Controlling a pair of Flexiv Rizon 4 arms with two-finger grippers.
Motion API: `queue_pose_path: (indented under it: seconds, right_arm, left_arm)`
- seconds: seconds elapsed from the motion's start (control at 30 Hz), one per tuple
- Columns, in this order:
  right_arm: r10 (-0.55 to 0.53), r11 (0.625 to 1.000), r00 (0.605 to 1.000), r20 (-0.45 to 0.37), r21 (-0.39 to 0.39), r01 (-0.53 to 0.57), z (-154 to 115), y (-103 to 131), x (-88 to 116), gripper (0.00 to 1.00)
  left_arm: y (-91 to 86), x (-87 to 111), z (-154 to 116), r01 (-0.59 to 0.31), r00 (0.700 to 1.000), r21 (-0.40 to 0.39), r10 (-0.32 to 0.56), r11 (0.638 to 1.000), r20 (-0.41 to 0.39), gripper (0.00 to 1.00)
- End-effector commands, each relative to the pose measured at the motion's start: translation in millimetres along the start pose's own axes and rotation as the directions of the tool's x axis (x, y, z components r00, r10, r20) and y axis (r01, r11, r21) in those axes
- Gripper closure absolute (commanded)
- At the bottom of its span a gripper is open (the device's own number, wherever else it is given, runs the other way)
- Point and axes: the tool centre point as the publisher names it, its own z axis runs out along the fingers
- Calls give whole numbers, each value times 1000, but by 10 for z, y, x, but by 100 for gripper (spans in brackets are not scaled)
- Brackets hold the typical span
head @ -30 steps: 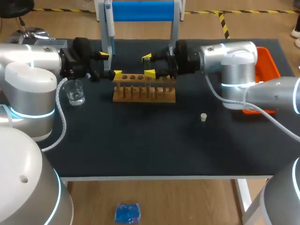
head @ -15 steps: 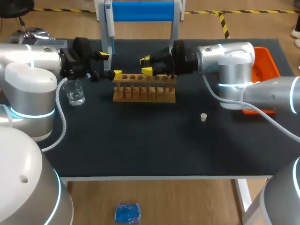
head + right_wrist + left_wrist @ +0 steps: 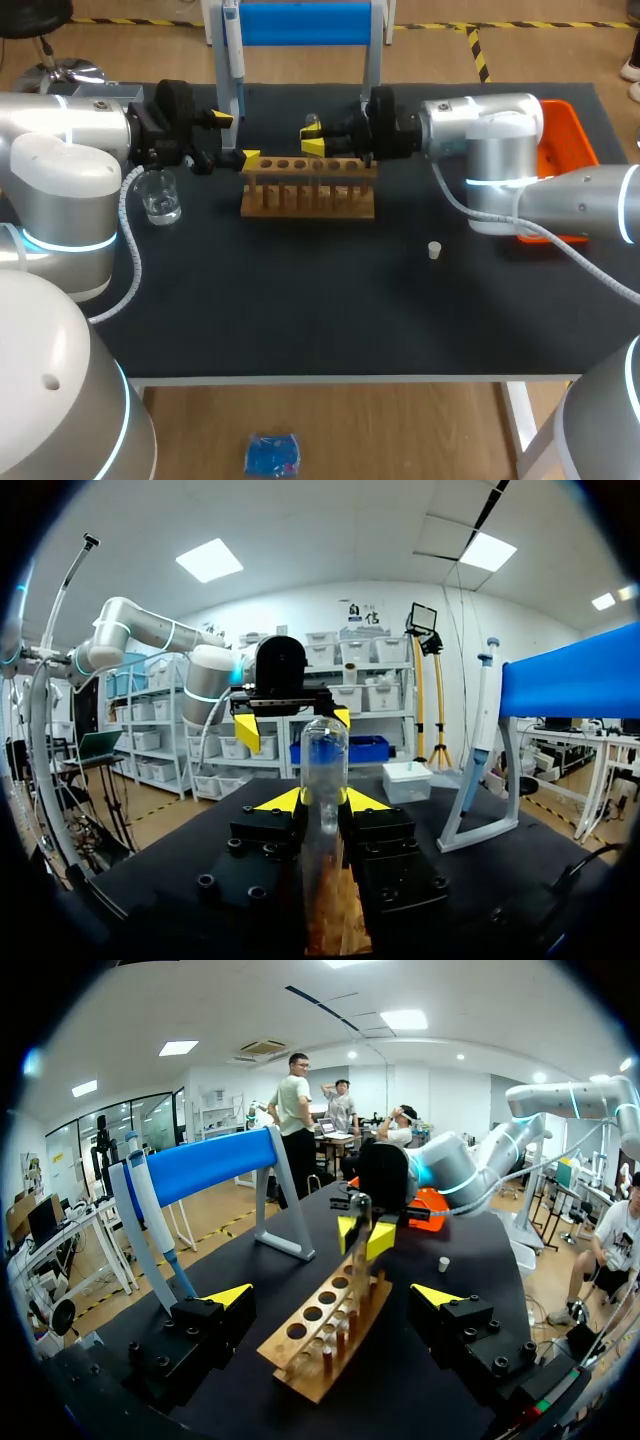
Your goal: Invert the test tube, pick up the pipette, mount the tip to pipette, aspirate from beaker and dispense into the tube, eject the tip, return the pipette, and cap with the stopper.
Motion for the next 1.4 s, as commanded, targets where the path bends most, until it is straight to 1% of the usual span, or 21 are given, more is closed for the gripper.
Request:
queue_pose_path:
  seconds: [0.03,0.37,0.77,1.4]
  right_arm:
    - [0,1000,1000,-1,-1,0,-25,23,3,100]
    - [3,1000,1000,11,-13,-3,-42,60,16,100]
    - [1,1000,1000,10,-16,0,-47,164,18,100]
    - [3,1000,1000,1,-23,-3,-49,320,76,100]
  left_arm:
    - [13,4,4,-1,1000,5,1,1000,3,0]
    - [13,4,4,-1,1000,5,1,1000,3,0]
    - [13,4,4,-1,1000,5,1,1000,3,0]
    - [13,4,4,-1,1000,5,1,1000,3,0]
